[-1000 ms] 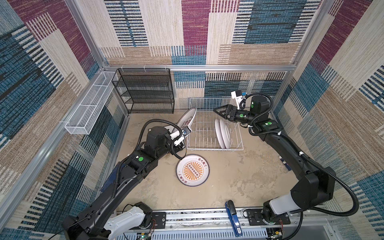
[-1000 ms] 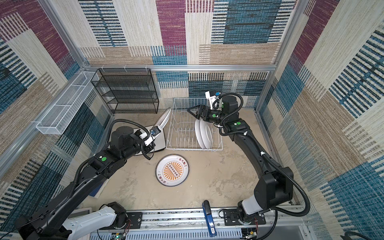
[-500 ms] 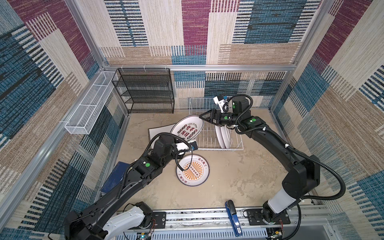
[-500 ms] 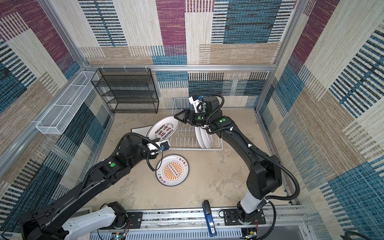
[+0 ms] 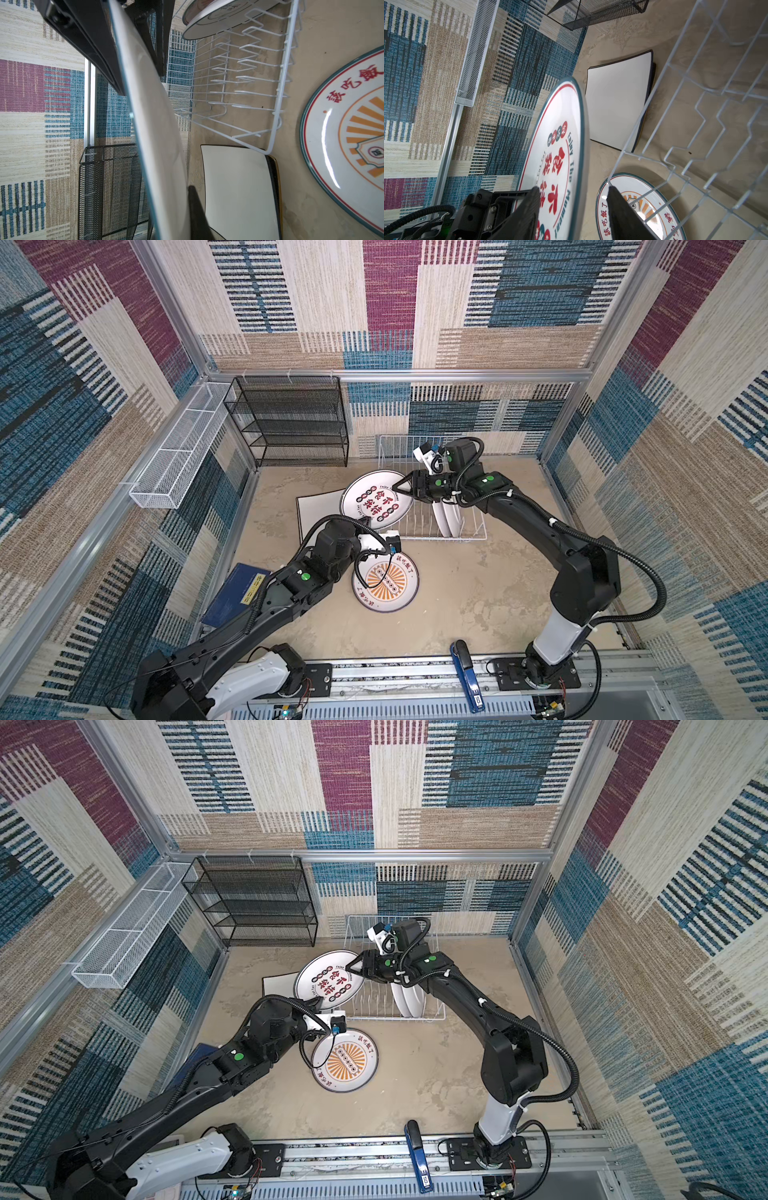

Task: Unload the plates from the dish rack
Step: 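Pull the printed plate up out of the rack with the left gripper, then grasp the raised plate's upper edge with the right gripper while the left holds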

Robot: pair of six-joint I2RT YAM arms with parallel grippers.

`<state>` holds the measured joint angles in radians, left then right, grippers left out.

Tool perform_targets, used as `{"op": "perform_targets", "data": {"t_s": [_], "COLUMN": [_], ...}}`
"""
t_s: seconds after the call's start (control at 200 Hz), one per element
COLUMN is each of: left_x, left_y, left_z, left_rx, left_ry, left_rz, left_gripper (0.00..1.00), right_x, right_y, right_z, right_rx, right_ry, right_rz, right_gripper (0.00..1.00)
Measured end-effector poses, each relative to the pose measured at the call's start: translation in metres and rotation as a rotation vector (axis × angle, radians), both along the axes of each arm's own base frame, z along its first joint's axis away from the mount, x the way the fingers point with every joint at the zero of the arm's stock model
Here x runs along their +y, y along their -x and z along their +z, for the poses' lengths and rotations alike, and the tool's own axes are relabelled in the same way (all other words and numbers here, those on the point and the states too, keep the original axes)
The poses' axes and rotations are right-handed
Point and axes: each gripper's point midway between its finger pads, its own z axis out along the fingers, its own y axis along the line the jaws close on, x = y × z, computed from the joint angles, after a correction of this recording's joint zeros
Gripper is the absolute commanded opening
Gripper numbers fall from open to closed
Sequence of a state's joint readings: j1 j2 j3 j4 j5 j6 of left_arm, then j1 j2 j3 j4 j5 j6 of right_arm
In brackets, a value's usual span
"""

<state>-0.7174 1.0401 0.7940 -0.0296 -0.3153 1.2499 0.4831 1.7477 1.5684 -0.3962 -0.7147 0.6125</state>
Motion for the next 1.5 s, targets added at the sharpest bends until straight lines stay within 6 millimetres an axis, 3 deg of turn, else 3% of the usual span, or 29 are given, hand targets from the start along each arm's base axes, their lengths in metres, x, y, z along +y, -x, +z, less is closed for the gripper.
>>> {"op": "perform_targets", "data": {"t_s": [0.511,0.716,0.881,1.162,1.497], "left_x": [0.000,0.001,0.001,0.002,0.008], "left_y": [-0.005,-0.006,-0.007,-0.008,0.005], "left_z": [-0.007,-0.009,-0.010,0.008,0.026], "left_rx": [-0.049,-0.055,-0.059,-0.087,-0.053], "left_ry": [-0.094,-0.106,-0.084,0.037,0.231], "left_rz": [0.008,0.008,0.023,0.055,0.075], "left_gripper": [0.00,0.10,0.24,0.62,0.86], "right_x": [-0.001,-0.001,0.000,-0.004,-0.053], "right_y": [-0.001,-0.002,-0.003,-0.004,-0.029], "right_z": [-0.009,-0.013,-0.010,-0.001,0.026], "right_rx": [0.072,0.111,0.089,0.044,-0.008], "right_ry": [0.007,-0.001,-0.022,-0.066,-0.164], "right_rz": [-0.031,-0.055,-0.051,-0.047,-0.190], "right_gripper": [0.12,0.00,0.00,0.00,0.00]}}
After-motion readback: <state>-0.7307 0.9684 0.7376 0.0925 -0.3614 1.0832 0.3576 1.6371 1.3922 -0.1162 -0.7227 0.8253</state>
